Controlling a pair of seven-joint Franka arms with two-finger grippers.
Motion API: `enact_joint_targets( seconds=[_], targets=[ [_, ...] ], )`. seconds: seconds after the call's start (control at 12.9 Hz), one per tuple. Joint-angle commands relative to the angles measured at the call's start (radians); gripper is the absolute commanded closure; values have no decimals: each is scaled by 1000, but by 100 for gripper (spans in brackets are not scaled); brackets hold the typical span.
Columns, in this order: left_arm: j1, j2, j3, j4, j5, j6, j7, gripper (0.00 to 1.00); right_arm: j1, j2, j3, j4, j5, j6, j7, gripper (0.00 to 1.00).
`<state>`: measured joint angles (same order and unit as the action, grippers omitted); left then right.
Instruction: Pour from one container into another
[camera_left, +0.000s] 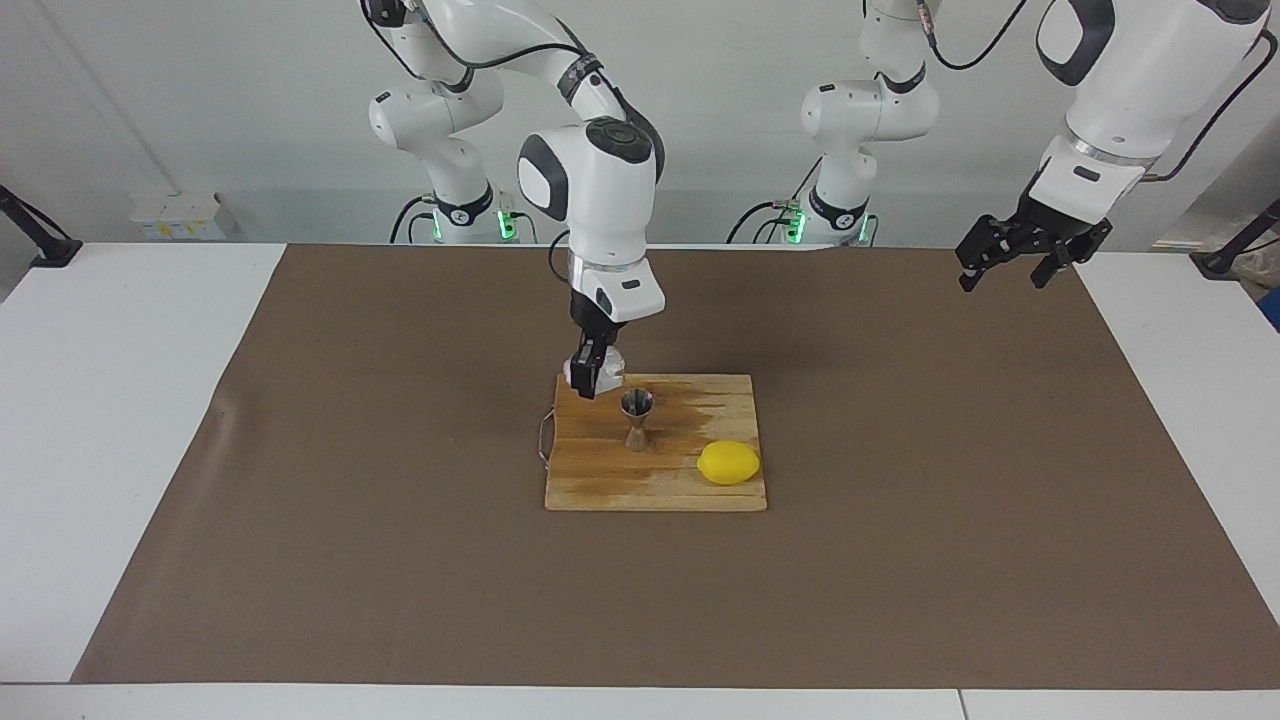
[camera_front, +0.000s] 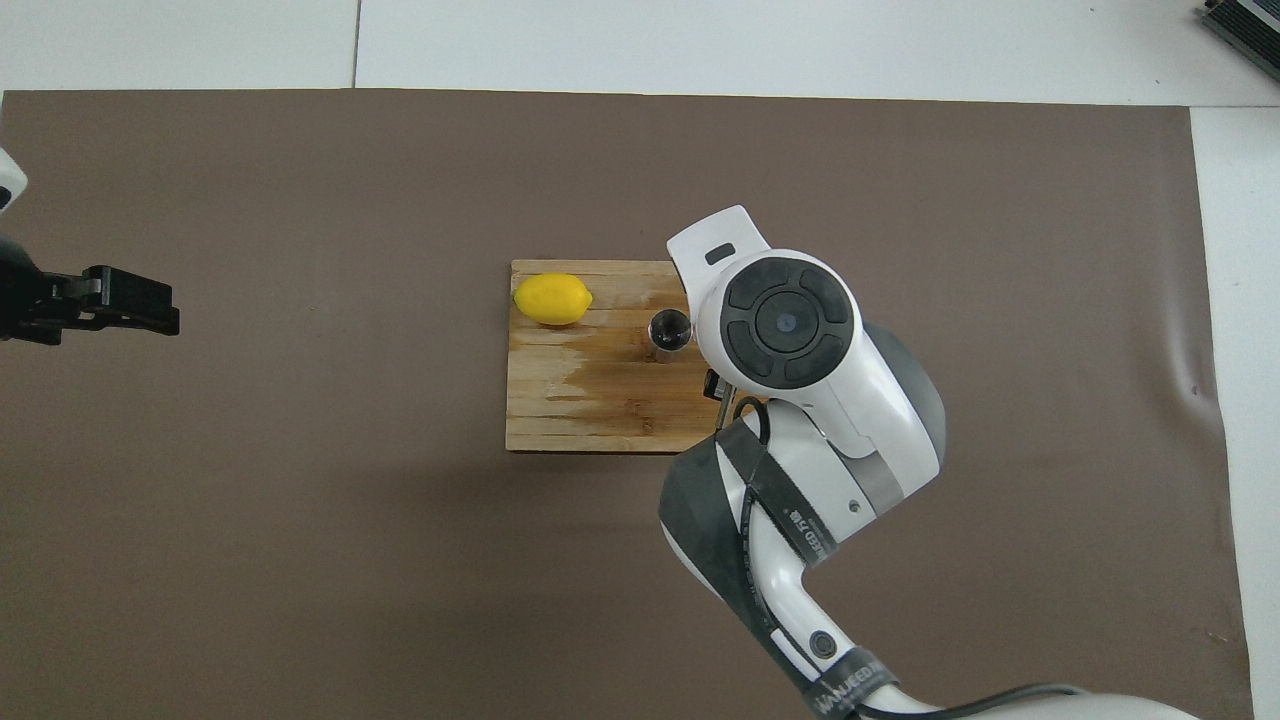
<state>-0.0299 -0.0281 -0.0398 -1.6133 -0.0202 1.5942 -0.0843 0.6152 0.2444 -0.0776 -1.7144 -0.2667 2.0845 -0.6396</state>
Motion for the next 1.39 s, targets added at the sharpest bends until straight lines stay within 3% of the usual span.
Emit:
enact_joint_targets(
  seconds=[0.0,1.32],
  targets=[
    [15,-7,-12,-4,17,-14,5,0,12,12,1,24,-49,-11,21,92],
    [16,-7,-12,-4,17,-14,5,0,12,15,12,12,-71,32,14,94]
  ],
)
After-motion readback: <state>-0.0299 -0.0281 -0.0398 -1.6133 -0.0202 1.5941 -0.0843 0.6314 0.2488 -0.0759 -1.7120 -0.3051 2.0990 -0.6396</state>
